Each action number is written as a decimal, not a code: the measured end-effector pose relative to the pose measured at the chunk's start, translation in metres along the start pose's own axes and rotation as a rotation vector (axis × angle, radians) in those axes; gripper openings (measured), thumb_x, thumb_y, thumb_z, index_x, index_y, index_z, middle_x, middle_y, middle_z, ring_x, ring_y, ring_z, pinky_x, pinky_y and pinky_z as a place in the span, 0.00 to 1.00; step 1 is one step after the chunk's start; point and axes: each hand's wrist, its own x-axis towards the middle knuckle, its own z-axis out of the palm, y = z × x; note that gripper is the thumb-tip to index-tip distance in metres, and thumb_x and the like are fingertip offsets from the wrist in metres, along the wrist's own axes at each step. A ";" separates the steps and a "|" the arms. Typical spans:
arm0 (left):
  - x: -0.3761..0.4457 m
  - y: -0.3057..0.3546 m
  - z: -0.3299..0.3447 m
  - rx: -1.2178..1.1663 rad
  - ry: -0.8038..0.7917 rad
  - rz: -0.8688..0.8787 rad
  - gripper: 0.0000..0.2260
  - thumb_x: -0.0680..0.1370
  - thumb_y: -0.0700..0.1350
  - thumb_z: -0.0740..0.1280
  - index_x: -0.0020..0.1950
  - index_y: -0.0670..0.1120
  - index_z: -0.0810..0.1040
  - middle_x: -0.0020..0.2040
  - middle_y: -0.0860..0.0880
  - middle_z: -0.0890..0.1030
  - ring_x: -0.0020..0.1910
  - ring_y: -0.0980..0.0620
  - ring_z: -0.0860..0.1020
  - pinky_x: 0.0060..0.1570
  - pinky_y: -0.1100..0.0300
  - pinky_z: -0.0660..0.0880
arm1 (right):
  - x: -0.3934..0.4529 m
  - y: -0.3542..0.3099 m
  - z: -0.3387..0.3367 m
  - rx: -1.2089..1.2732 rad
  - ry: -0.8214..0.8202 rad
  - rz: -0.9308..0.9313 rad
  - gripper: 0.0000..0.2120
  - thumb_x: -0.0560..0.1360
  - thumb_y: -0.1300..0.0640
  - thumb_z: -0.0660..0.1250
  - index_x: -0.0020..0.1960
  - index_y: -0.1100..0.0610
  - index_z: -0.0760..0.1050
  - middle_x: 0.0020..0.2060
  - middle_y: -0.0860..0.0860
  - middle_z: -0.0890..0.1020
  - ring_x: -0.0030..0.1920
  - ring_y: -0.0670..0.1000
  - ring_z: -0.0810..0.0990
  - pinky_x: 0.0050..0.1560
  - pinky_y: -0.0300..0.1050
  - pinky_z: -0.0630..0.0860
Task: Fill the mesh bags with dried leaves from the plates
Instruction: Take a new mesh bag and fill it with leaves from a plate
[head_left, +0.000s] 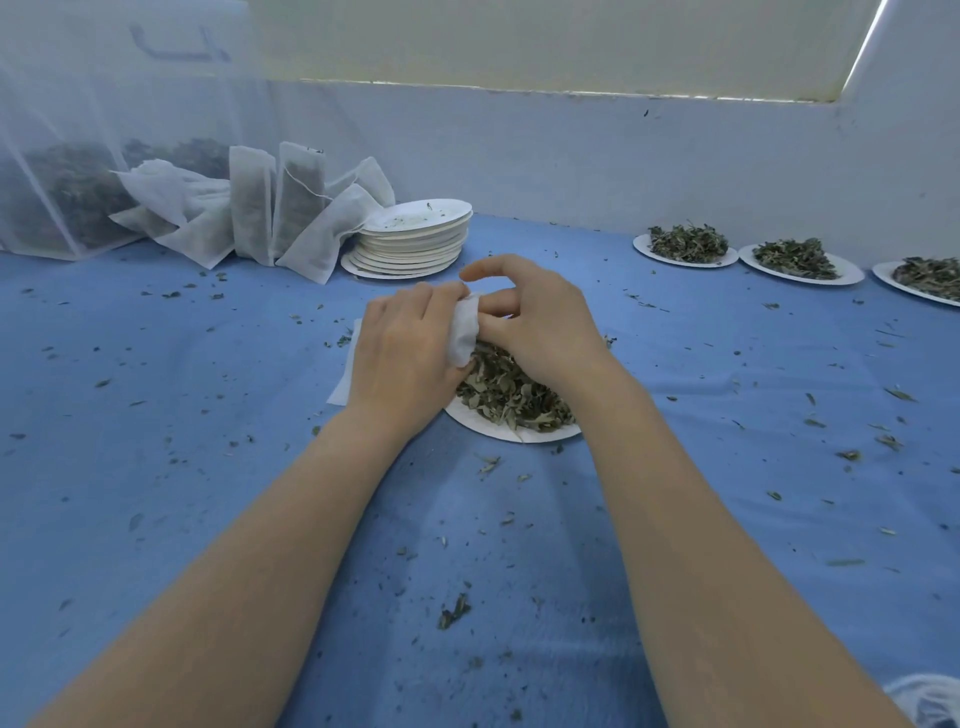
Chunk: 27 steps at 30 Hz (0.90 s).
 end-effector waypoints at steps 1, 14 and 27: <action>0.000 0.000 0.000 -0.008 -0.005 -0.012 0.17 0.67 0.41 0.72 0.53 0.36 0.78 0.42 0.40 0.80 0.39 0.40 0.79 0.42 0.51 0.72 | 0.000 -0.001 -0.002 -0.015 -0.061 -0.001 0.16 0.73 0.60 0.66 0.58 0.47 0.74 0.41 0.45 0.85 0.47 0.42 0.77 0.42 0.25 0.69; 0.002 0.001 -0.001 -0.154 -0.042 -0.165 0.21 0.69 0.40 0.72 0.61 0.38 0.74 0.54 0.41 0.79 0.53 0.40 0.76 0.52 0.54 0.62 | 0.000 0.003 -0.009 0.232 0.148 0.100 0.12 0.66 0.62 0.76 0.43 0.51 0.74 0.36 0.47 0.84 0.36 0.48 0.83 0.47 0.42 0.79; 0.002 0.001 0.002 -0.198 0.019 -0.200 0.18 0.72 0.41 0.71 0.61 0.41 0.74 0.54 0.44 0.79 0.53 0.42 0.75 0.51 0.56 0.63 | -0.004 -0.001 -0.014 0.297 -0.120 0.124 0.10 0.71 0.63 0.69 0.51 0.54 0.75 0.43 0.48 0.85 0.43 0.46 0.83 0.49 0.41 0.79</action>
